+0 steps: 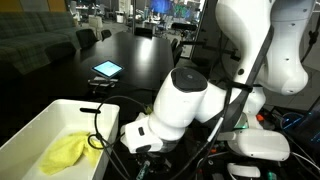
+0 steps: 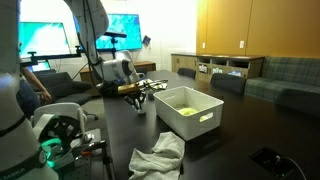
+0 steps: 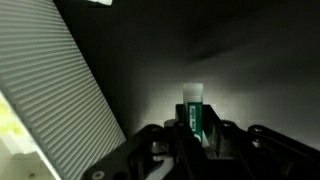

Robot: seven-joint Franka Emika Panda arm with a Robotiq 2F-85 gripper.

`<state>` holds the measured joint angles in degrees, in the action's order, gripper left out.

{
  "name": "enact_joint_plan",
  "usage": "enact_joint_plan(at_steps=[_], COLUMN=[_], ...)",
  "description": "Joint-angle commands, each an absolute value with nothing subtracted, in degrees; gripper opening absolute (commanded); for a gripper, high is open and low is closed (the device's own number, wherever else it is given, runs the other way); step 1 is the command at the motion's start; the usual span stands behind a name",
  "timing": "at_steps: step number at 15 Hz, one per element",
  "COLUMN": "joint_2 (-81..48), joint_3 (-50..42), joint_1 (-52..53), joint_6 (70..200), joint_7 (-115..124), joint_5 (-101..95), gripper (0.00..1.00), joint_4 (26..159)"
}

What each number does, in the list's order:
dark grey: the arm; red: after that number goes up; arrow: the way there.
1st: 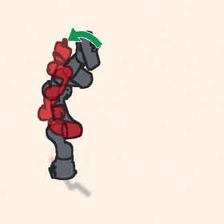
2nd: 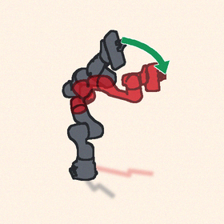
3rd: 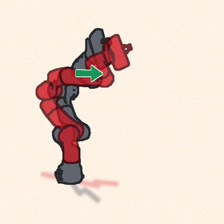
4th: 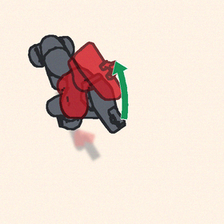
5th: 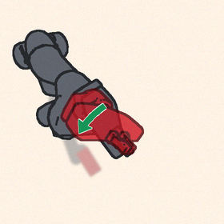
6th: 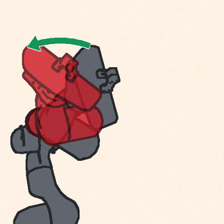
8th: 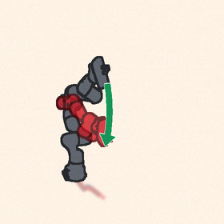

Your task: Pick up the yellow towel and put it in the bucket, pick up the marker and put it in the cup, pick up the white towel and put it in the bucket, finally pick up the black masking tape and put it in the cup

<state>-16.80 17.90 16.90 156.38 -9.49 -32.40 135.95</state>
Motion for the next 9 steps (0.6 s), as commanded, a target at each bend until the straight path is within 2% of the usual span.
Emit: enact_joint_plan(at_steps=[1,9], joint_2=[-15.9,-19.9], joint_3=[17.9,16.5], joint_1=[20.1,27.0], joint_6=[150.5,145.5], joint_7=[-10.8,-3.2], joint_5=[-29.7,-33.8], gripper=[0.14,0.15], joint_4=[131.1,121.3])
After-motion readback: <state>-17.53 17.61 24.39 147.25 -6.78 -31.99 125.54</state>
